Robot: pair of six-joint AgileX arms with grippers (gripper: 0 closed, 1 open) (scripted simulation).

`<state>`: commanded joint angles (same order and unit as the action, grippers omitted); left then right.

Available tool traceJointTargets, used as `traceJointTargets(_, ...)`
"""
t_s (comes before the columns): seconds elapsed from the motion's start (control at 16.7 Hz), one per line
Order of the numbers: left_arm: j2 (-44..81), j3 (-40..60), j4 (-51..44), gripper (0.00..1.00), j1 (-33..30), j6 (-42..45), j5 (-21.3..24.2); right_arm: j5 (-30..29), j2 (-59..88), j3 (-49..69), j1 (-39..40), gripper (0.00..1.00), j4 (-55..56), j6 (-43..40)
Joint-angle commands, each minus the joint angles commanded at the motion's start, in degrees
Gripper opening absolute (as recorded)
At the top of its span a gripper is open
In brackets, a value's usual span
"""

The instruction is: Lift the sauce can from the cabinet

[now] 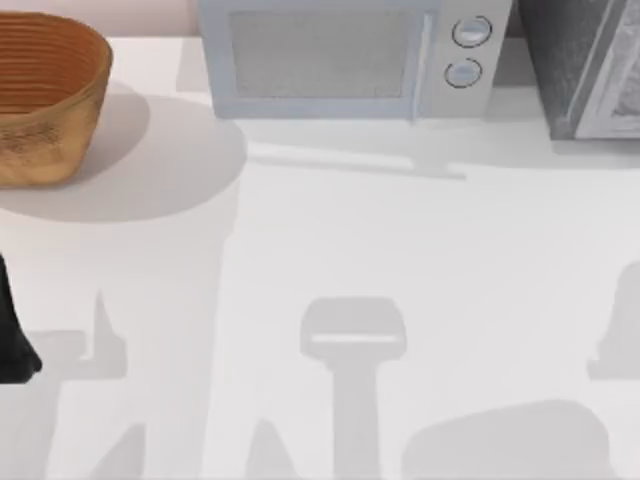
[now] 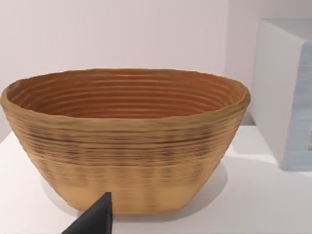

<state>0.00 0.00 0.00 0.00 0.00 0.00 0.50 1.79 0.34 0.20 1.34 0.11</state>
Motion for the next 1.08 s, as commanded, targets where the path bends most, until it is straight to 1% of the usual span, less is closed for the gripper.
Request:
traceJointTargets(0.18,0.0,0.0,0.0,1.0,0.0,0.0,0.0,2.2,6.1,1.2,0.1,0.0,5.6,0.0)
traceJointTargets(0.42,0.0,0.0,0.0,1.0,0.0,0.0,0.0,7.1,20.3,3.7,0.2,0.0,18.2,0.0)
traceJointTargets(1.08,0.0,0.0,0.0,1.0,0.0,0.0,0.0,26.7,76.2,12.6,1.1,0.0,65.9,0.6)
